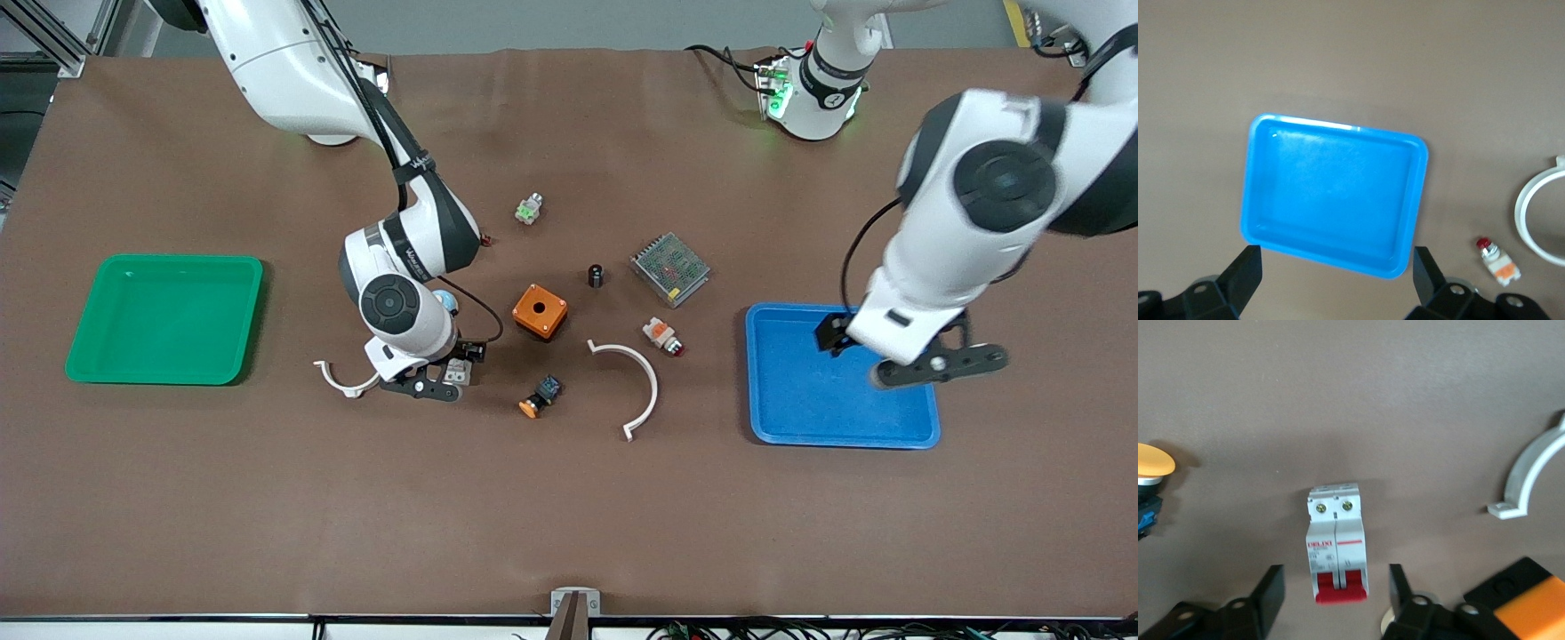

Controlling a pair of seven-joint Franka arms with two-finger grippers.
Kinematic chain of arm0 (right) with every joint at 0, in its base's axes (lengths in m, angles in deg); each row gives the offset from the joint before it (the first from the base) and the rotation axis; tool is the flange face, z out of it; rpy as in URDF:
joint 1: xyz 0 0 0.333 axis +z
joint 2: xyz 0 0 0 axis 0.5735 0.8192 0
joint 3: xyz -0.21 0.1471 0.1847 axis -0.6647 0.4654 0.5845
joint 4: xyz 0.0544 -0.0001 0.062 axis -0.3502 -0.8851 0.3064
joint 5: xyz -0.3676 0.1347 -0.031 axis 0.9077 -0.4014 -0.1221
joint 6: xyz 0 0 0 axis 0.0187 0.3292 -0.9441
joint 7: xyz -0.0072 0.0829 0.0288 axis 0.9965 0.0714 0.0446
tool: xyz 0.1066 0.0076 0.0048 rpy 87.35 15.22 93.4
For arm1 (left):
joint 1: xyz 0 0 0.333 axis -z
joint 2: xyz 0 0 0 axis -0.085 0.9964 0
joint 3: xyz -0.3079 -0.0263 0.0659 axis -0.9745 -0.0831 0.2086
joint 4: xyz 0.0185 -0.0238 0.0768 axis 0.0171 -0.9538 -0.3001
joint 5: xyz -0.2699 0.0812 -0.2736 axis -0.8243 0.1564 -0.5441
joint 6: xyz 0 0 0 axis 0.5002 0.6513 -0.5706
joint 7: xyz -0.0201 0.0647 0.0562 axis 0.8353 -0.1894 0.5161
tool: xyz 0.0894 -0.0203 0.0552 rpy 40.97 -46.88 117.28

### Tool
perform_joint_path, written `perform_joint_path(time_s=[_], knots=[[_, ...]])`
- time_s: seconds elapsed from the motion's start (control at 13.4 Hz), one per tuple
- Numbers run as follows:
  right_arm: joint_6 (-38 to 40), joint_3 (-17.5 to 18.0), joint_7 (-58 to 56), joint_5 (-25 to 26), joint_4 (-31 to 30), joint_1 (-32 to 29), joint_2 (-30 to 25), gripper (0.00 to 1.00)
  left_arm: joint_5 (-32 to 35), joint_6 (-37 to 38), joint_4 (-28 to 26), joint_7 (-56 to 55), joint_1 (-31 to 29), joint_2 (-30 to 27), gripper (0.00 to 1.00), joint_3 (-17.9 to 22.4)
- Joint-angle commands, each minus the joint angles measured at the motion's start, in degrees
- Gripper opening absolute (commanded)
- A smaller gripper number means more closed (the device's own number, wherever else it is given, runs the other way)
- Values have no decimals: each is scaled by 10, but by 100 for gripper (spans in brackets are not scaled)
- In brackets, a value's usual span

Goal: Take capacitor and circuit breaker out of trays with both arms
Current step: 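Release the breaker beside the white arc while the left gripper withdraws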

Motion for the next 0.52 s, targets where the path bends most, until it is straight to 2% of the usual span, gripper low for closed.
perform_joint_path(time_s=[0.0, 0.07, 0.22, 0.45], knots=[[114, -6, 16, -7, -1, -1, -81, 100, -42, 32, -11, 74, -48, -49, 100, -8], [164, -9, 15, -6, -4, -8, -119, 100, -65, 43, -11, 101, -56, -68, 100, 0], [261, -9, -2, -5, -16, -53, -203, 100, -102, 67, -19, 156, -25, -103, 100, 68], [330, -9, -105, -4, -55, -141, -300, 100, -146, 118, -26, 233, 15, -135, 100, 164]])
